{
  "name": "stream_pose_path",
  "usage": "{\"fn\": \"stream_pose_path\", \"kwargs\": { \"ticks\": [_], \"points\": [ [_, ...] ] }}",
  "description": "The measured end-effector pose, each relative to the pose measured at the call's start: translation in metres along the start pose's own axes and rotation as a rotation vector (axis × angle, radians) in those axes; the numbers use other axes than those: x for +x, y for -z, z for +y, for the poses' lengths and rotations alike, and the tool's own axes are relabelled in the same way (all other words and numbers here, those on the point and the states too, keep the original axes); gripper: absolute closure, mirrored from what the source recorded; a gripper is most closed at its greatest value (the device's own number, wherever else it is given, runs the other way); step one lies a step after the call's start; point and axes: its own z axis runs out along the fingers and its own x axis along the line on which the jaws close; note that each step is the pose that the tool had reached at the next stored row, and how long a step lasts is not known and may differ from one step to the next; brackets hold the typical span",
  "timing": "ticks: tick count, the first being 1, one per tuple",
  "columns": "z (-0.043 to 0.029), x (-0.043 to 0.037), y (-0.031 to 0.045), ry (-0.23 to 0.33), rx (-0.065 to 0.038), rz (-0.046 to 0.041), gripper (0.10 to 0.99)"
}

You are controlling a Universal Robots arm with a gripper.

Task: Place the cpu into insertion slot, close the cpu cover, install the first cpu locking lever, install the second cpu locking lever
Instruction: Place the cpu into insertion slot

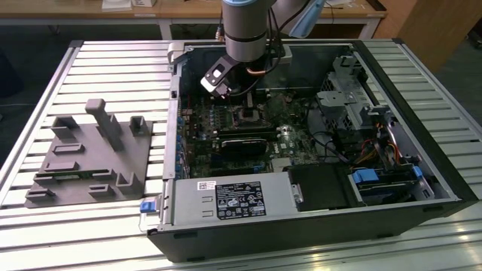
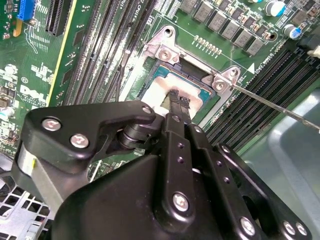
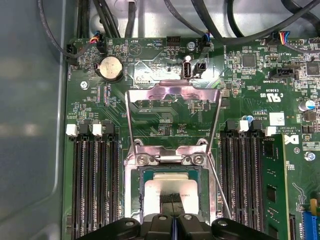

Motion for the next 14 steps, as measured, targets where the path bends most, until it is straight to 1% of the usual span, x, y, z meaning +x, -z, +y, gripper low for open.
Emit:
{"fn": "stream_pose_path", "kwargs": {
  "ticks": [4, 6, 10, 14],
  "points": [
    [0.0001, 0.0001, -0.0002, 0.0, 0.0, 0.0006, 0.98],
    [0.0004, 0.0004, 0.001, 0.0, -0.002, 0.0021, 0.98],
    [0.0009, 0.0002, 0.0089, 0.0, -0.001, 0.0005, 0.98],
    [0.0018, 0.0003, 0.0195, 0.0, -0.001, 0.0005, 0.98]
  ]
}}
